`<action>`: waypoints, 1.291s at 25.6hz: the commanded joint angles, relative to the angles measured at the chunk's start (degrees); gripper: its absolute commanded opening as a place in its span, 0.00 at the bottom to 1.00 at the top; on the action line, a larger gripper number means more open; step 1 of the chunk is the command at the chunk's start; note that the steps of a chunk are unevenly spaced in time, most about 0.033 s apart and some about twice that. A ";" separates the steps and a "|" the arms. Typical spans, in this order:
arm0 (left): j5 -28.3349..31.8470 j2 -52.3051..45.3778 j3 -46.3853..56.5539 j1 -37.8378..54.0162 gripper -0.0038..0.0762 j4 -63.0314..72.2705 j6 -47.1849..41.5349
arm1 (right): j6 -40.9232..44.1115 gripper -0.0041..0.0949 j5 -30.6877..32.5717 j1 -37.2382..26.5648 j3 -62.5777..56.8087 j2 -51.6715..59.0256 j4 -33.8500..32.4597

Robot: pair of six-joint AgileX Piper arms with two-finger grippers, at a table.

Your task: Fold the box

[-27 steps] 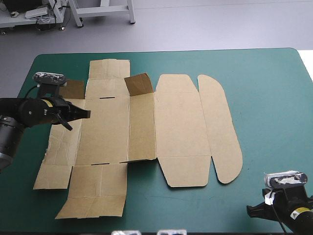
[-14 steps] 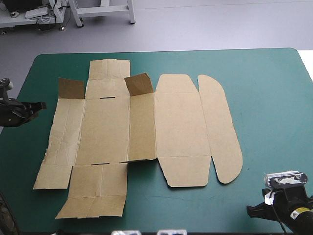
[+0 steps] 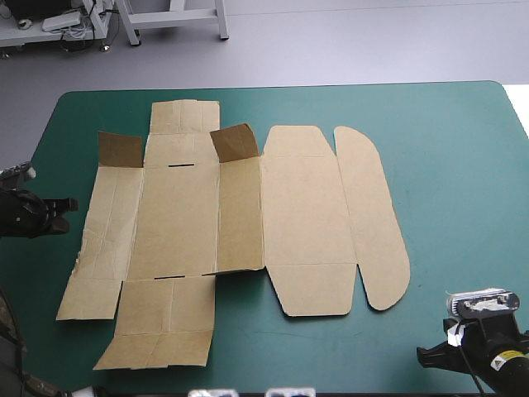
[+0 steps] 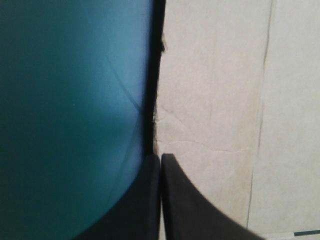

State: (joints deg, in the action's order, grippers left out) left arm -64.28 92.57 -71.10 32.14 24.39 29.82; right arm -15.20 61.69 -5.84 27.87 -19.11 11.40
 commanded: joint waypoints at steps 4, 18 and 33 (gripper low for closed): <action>-1.77 -0.28 -1.91 -0.05 0.07 -0.39 0.55 | -0.23 0.03 -3.02 -0.02 1.50 -0.42 0.52; -5.09 3.73 -1.91 -0.05 0.71 0.82 2.55 | -0.23 0.03 -3.02 -0.02 1.50 -0.42 0.52; -9.96 11.49 -0.79 0.04 0.71 10.49 7.53 | -0.23 0.03 -3.02 -0.02 1.50 -0.42 0.52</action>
State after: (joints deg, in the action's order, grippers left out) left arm -69.64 104.62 -72.09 32.27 30.21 36.47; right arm -15.20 61.58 -5.84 27.87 -19.11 11.40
